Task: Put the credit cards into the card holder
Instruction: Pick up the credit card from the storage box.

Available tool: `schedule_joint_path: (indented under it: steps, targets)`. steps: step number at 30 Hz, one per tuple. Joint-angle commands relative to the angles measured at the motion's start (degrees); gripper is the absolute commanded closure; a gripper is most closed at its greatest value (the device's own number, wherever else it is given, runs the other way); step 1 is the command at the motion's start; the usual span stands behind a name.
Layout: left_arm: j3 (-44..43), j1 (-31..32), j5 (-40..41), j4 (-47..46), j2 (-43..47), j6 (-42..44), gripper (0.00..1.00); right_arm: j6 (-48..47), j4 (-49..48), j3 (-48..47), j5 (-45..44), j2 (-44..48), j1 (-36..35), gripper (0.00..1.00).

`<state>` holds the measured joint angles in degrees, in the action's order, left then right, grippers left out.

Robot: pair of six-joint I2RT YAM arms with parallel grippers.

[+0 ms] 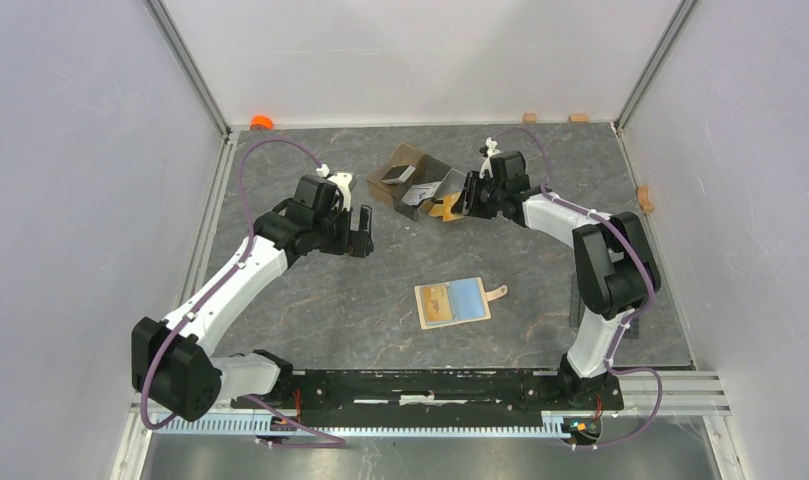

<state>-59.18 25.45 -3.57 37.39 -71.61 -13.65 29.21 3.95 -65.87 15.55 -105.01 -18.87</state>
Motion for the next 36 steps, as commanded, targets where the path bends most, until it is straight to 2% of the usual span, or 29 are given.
schedule_joint_path:
  steps: [1,6,15,19,22,31,36]
  targets:
    - [0.1,-0.4,-0.6,-1.1,0.3,2.7,0.00,0.7,-0.3,0.6,0.2,0.2,0.5,0.62]
    - [0.1,-0.5,-0.7,-1.1,0.3,2.7,0.00,1.1,0.2,2.4,-0.3,2.1,0.5,0.67]
    - [0.1,-0.5,-0.9,-1.2,0.3,2.6,0.00,2.3,-0.4,5.1,0.6,4.6,0.5,0.68]
    - [0.1,-0.5,-1.0,-1.1,0.3,2.6,0.00,2.7,-1.4,5.8,1.4,4.9,0.6,0.83]
    - [0.1,-0.5,-0.9,-1.1,0.4,2.6,0.00,3.1,-1.7,5.9,2.3,5.0,0.5,0.89]
    - [0.8,-0.5,-1.1,-2.2,3.2,1.2,0.00,3.8,-2.4,8.0,4.5,11.0,0.5,1.00]
    - [3.0,-0.4,-7.3,-7.9,7.9,-5.4,0.00,2.1,-0.6,9.3,5.8,16.8,0.5,1.00]
